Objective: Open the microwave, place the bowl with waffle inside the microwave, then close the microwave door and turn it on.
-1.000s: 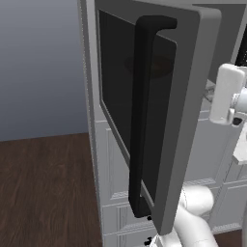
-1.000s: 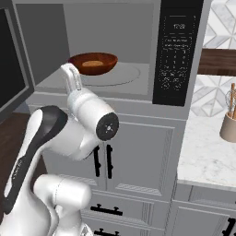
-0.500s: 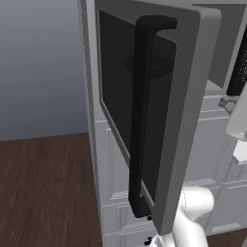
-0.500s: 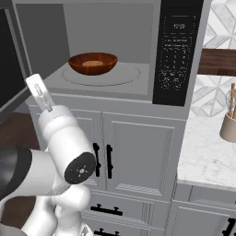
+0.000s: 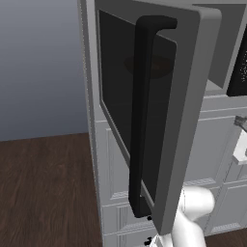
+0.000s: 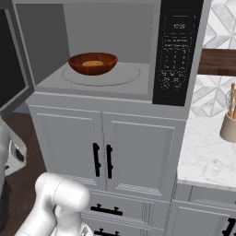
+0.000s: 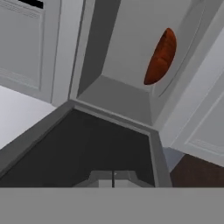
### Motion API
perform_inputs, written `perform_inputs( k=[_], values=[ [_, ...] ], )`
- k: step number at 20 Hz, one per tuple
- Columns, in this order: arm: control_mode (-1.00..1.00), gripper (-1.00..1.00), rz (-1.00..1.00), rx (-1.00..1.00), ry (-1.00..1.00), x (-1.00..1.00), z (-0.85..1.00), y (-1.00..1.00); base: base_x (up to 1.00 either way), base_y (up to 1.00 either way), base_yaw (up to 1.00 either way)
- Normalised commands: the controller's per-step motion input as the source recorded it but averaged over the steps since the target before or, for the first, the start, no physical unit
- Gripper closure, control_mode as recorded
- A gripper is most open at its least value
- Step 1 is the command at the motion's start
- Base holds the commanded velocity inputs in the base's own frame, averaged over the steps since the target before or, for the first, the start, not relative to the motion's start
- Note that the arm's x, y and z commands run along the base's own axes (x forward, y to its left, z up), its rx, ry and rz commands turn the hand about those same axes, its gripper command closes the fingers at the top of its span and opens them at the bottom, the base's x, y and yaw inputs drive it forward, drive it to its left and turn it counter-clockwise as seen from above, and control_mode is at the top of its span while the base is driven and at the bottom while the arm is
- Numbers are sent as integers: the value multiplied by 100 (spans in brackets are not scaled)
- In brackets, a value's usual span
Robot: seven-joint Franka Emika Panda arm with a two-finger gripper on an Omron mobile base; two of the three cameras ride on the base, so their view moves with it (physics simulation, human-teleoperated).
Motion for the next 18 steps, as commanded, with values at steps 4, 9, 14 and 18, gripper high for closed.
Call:
perform_inputs(
  k=[4, 9, 14, 18],
  values=[
    [-100, 100, -27, -8, -11, -89, -6, 87, 0, 0, 0],
    [-100, 100, -34, -2, -5, -51, -16, 91, 0, 0, 0],
    [-100, 100, -31, -2, -8, -26, -15, 86, 0, 0, 0],
    [-100, 100, -30, -1, -4, -5, -13, 72, 0, 0, 0]
  ],
)
